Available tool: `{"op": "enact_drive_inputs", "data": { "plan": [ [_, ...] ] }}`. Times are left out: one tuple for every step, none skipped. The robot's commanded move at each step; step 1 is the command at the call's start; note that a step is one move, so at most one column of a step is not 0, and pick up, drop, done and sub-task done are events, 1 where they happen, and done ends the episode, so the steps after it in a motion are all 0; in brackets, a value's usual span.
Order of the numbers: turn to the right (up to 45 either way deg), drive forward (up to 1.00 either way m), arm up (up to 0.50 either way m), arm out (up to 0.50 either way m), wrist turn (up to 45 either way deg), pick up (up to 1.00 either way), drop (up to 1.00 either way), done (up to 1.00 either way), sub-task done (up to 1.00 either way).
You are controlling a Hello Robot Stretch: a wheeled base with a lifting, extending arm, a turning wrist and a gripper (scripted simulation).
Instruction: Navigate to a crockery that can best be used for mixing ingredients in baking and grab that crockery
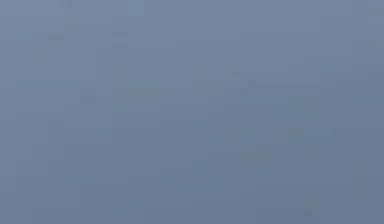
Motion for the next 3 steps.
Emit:
{"op": "enact_drive_inputs", "data": {
  "plan": [
    [45.0,0.0,0.0,0.0,0.0,0.0,0.0,0.0,0.0],
    [42.0,0.0,0.0,0.0,0.0,0.0,0.0,0.0,0.0],
    [0.0,1.0,0.0,0.0,0.0,0.0,0.0,0.0,0.0]
  ]
}}
